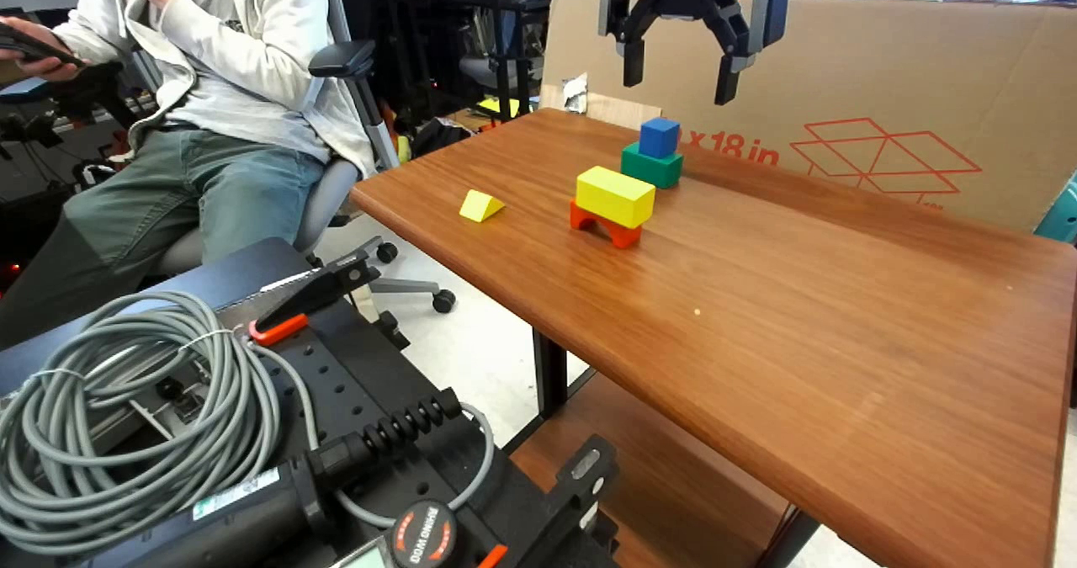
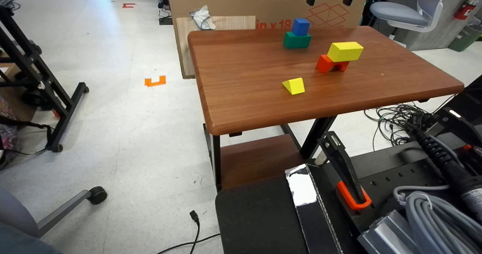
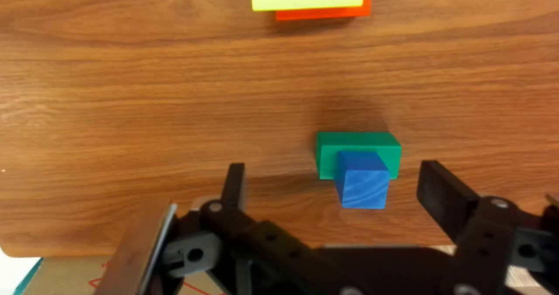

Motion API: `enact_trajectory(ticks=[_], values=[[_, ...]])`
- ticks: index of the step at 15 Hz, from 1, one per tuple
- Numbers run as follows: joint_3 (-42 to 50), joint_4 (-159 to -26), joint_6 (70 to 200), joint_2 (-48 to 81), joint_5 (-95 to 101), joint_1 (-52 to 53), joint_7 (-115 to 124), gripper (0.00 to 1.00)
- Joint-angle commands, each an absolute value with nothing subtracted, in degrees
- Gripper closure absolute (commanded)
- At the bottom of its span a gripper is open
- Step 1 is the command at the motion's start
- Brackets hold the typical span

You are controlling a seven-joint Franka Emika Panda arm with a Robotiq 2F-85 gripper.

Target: Stack up the blocks in opposite order

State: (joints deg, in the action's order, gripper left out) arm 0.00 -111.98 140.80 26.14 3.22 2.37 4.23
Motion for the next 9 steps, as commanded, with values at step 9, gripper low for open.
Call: enact_trajectory(ticks=[9], values=[[-1.4,-100.6,138.2,37.4,1.9,3.3,3.9,0.0]])
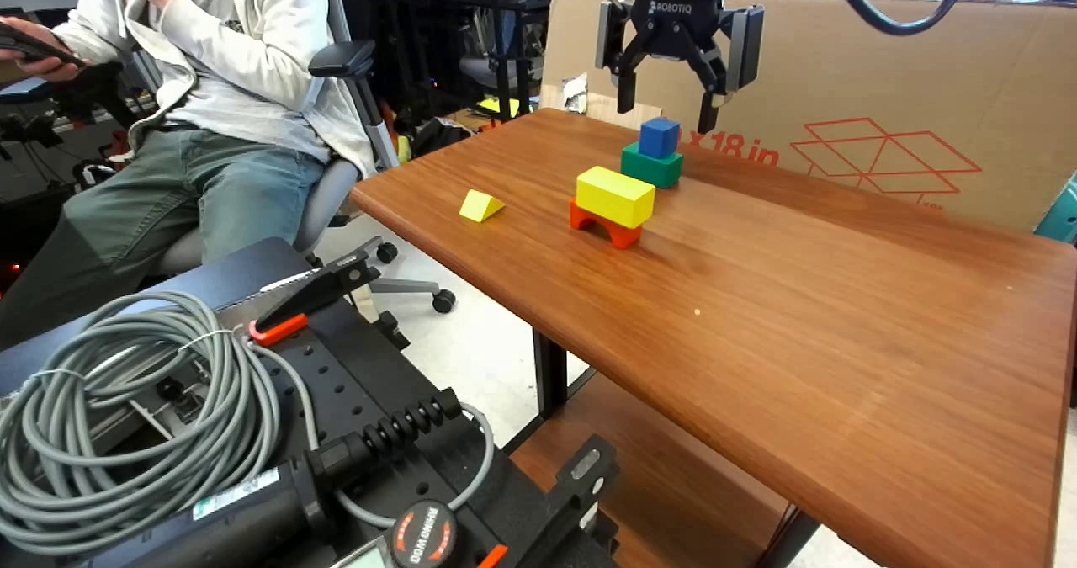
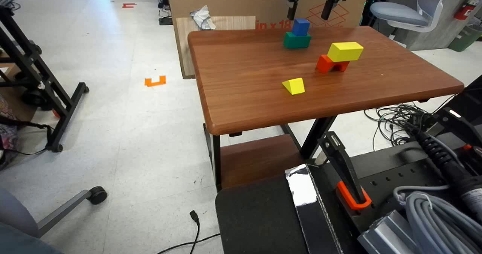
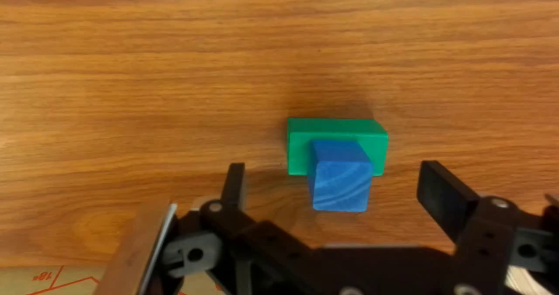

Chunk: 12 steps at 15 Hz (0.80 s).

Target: Stack up the blocks in opposite order

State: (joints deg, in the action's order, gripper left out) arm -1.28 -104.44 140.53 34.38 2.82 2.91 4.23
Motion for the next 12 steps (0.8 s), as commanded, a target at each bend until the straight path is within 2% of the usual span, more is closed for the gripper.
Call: enact_trajectory(ticks=[1,2,8,10,12], values=[[-1.4,-100.0,137.9,38.1,1.9,3.4,3.9,0.1],[-1.5,-99.6,137.7,38.6,2.0,3.5,3.8,0.28],[-1.2,-100.1,138.3,37.8,2.4,3.9,3.9,0.75],[-1.1,-100.8,138.6,36.9,2.5,3.9,3.9,0.88],[-1.2,-102.0,138.6,35.7,2.3,3.7,3.7,0.91]])
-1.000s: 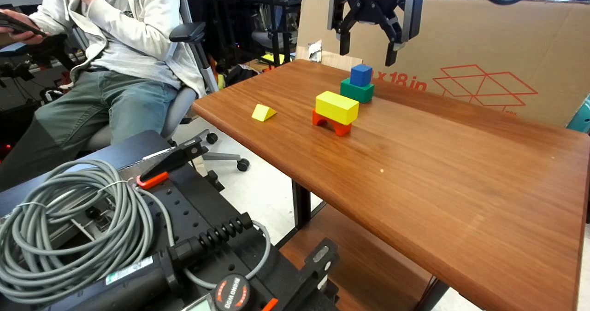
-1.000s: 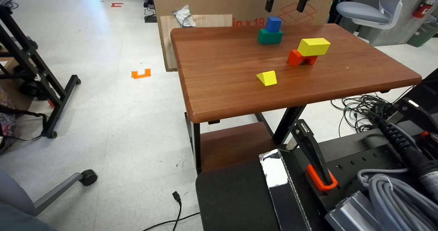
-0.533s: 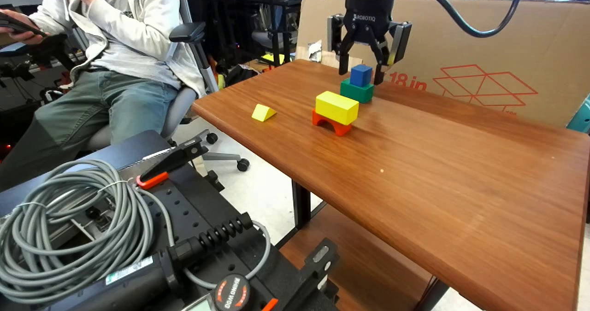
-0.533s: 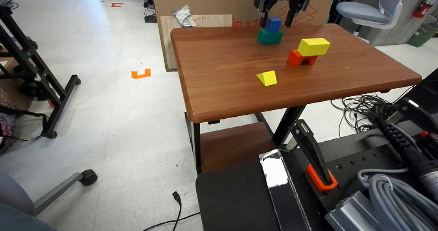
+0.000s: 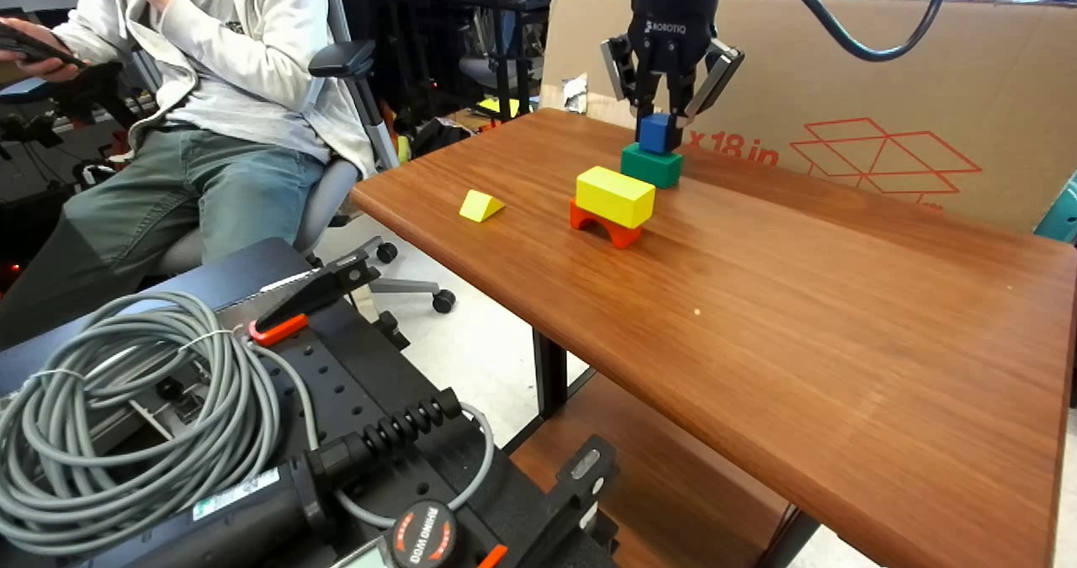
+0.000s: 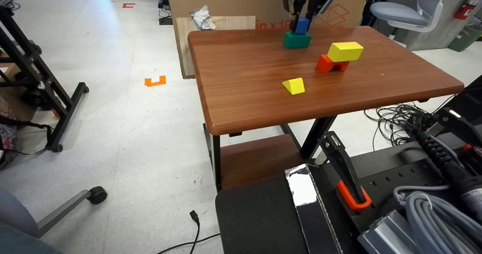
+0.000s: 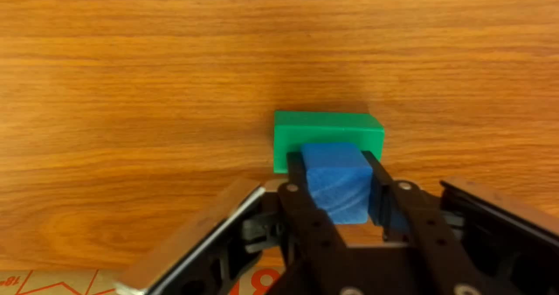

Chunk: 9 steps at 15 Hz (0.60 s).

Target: Stack up the blocks in opposite order

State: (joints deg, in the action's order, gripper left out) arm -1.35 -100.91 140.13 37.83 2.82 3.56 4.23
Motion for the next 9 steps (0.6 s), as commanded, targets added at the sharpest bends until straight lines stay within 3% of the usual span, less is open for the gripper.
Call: enact_trajectory(ticks=[1,9], values=[[-1.2,-102.9,139.0,35.0,2.3,3.6,3.7,0.91],[-0.6,-119.7,142.9,22.4,3.5,3.7,4.0,0.91]])
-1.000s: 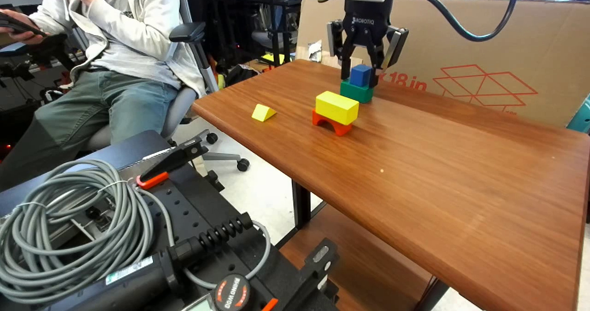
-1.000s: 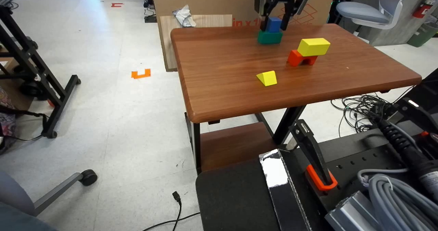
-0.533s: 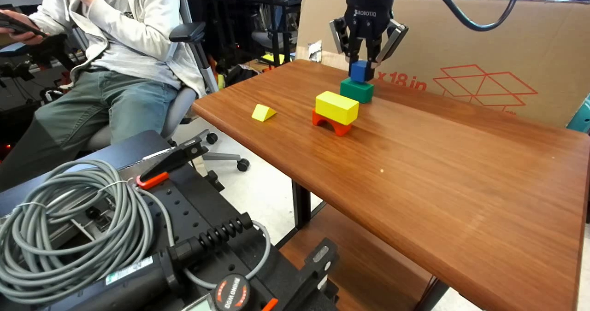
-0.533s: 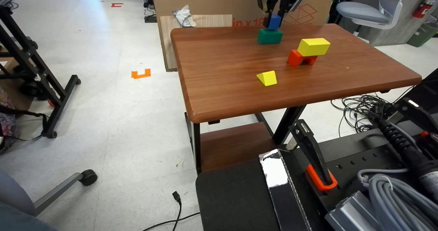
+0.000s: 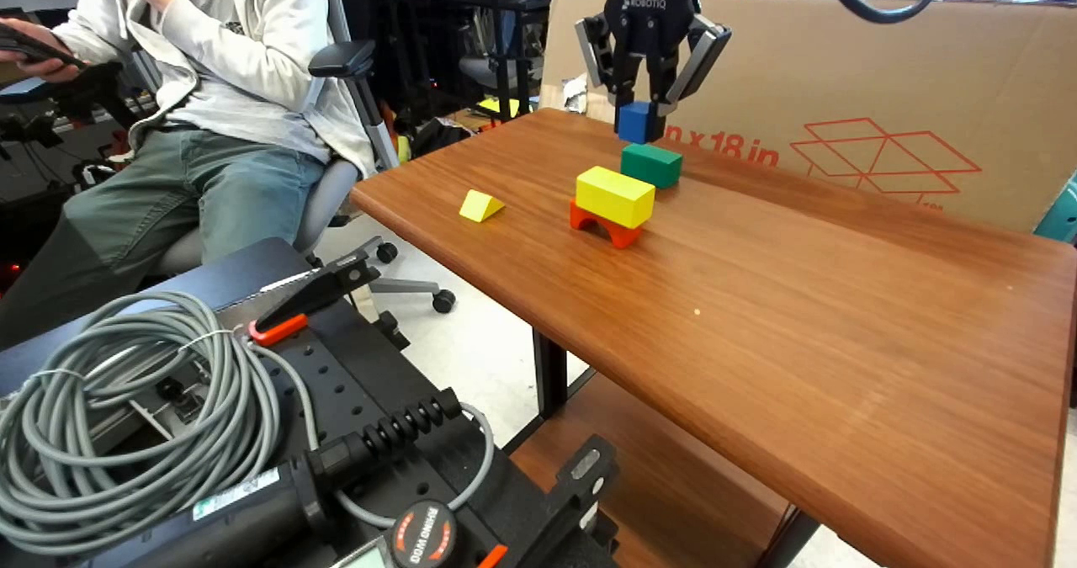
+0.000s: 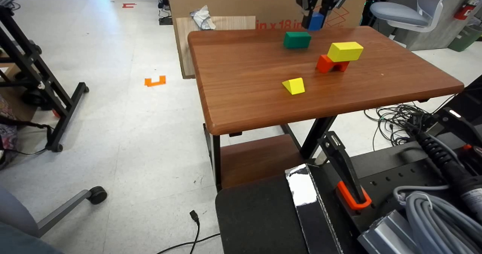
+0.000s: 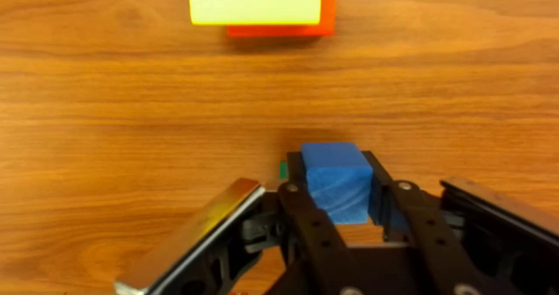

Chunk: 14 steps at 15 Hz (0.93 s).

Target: Stack up the blocks in opposite order

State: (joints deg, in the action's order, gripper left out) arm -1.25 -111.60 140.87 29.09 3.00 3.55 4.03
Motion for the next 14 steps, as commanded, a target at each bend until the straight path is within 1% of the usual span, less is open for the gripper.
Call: enact_trajectory(ticks=[1,7,14], values=[[-0.6,-121.2,142.8,21.2,3.6,3.6,4.0,0.91],[0.5,-127.8,142.4,16.3,4.3,3.2,4.5,0.91],[1.5,-129.3,142.4,16.6,4.3,2.7,4.8,0.91]])
